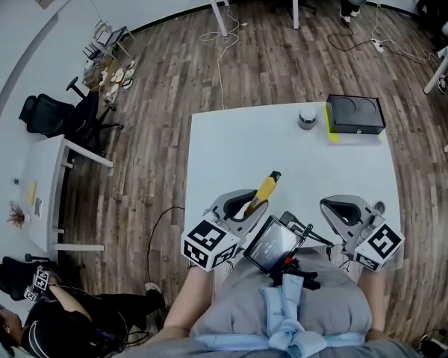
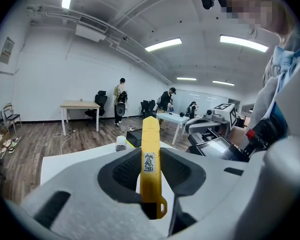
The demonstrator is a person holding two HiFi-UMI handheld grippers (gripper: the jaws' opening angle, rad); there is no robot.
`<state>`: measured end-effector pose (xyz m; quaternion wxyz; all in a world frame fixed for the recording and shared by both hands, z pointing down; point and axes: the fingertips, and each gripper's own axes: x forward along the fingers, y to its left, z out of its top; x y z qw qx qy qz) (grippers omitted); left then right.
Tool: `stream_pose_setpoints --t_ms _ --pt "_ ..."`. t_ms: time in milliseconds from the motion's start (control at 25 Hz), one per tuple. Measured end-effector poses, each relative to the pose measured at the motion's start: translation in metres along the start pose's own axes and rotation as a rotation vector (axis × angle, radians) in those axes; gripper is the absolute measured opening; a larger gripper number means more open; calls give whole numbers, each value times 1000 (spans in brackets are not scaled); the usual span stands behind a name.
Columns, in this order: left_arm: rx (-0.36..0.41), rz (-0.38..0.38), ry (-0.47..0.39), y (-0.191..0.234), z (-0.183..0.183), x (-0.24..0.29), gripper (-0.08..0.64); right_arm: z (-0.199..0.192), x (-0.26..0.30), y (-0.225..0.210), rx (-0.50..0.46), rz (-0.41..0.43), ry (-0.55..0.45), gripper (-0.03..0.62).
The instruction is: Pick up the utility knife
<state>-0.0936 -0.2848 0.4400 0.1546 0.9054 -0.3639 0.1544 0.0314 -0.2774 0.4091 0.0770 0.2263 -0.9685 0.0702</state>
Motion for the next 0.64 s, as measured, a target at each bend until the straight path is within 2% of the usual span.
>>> stream_pose_setpoints --t_ms 640 --pt "4 -7 -4 3 2 3 123 -2 2 -2 4 -9 -5 28"
